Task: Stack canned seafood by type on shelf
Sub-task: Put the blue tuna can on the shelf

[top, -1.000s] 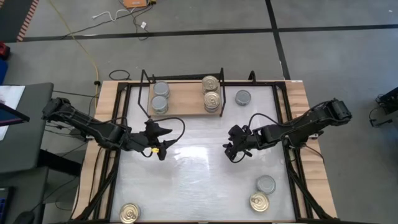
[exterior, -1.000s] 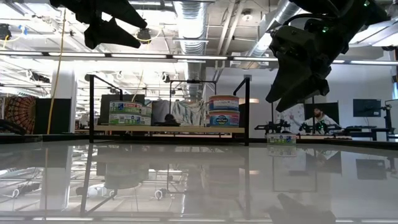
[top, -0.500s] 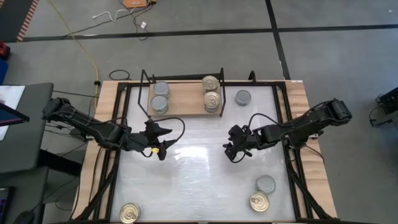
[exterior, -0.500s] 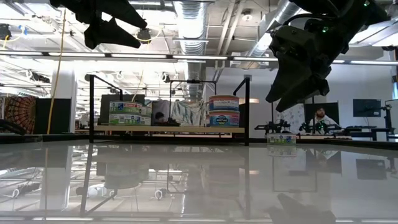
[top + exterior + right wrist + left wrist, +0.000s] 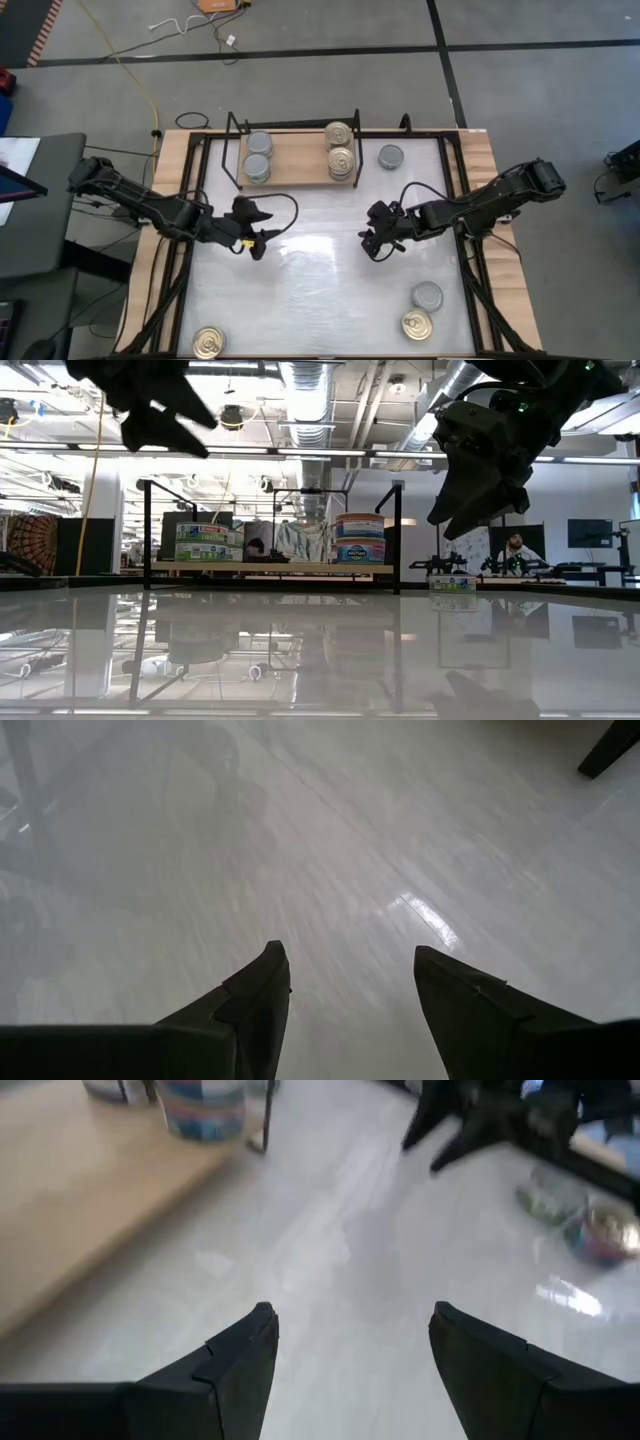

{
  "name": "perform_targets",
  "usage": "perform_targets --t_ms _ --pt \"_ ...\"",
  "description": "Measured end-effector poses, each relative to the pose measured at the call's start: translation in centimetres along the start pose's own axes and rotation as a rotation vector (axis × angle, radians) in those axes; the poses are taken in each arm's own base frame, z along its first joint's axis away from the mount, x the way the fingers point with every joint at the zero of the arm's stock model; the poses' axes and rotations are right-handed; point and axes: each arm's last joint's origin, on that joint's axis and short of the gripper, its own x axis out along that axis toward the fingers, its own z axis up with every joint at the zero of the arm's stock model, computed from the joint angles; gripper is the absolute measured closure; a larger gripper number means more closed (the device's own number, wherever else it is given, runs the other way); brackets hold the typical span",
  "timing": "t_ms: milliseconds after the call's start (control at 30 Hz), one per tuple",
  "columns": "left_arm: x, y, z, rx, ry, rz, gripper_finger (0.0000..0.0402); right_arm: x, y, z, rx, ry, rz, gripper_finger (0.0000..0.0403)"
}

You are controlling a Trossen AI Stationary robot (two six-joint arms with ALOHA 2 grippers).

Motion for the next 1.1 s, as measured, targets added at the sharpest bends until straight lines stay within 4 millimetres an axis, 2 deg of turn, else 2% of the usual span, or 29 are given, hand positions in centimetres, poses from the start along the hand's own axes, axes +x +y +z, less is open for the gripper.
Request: perform_targets --t_ms 333,467,600,700,933,1100 --pt "-0.4 0.5 -1.8 0.007 0.251 -0.038 0.0155 0.0 0.0 0.0 0.0 0.0 0.0 0.0163" --pt "-1.9 -0.3 -2.5 -0.017 0.401 -0.024 0.0175 0.0 0.0 0.0 0.0 0.0 0.0 0.0163" --pt "-3.8 -2.1 -3.1 -0.053 0.524 0.056 0.0203 0.0 0.0 0.0 0.0 0.0 0.0 0.0163" --pt "-4.7 -4.0 -3.9 -0.061 0.609 0.054 0.0217 0.0 0.0 0.0 0.0 0.0 0.0 0.0163" --pt "-6.1 -8.6 -7.9 -0.111 0.921 0.04 0.0224 0.0 0.0 0.0 0.0 0.0 -0.001 0.0163" --pt "-7.1 -10.9 -10.9 -0.261 1.189 0.164 0.0224 0.0 0.0 0.0 0.0 0.0 -0.001 0.0163"
